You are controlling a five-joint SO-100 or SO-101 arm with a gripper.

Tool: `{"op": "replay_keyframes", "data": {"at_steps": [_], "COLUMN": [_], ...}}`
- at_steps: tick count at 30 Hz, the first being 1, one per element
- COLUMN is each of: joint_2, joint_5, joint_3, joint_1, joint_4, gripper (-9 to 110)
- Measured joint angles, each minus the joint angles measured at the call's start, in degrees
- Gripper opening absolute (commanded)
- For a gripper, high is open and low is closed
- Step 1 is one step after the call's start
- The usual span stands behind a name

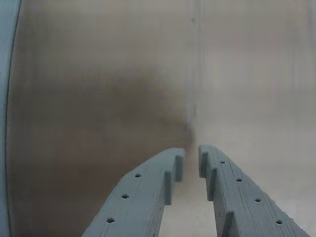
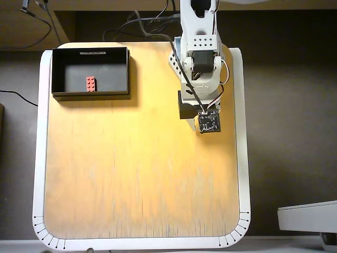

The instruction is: Grasp a lego block and put it in the bin.

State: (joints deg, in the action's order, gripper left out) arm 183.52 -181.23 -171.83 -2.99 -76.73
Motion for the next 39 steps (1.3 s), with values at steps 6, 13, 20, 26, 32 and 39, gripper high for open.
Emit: {"op": "replay_keyframes", "data": {"at_steps": [6, 13, 20, 26, 32, 39], "joint_2": [0.0, 0.0, 0.0, 0.0, 0.0, 0.0], "joint_5": [6.42, 10.63, 12.83, 12.83, 12.83, 12.83], "joint_3": [0.0, -0.09, -0.09, -0.09, -0.09, -0.09], "joint_1": [0.18, 0.18, 0.18, 0.18, 0.18, 0.18], "joint_4": [-0.18, -0.18, -0.18, -0.26, -0.26, -0.26], "gripper": [0, 1, 1, 1, 1, 1]}}
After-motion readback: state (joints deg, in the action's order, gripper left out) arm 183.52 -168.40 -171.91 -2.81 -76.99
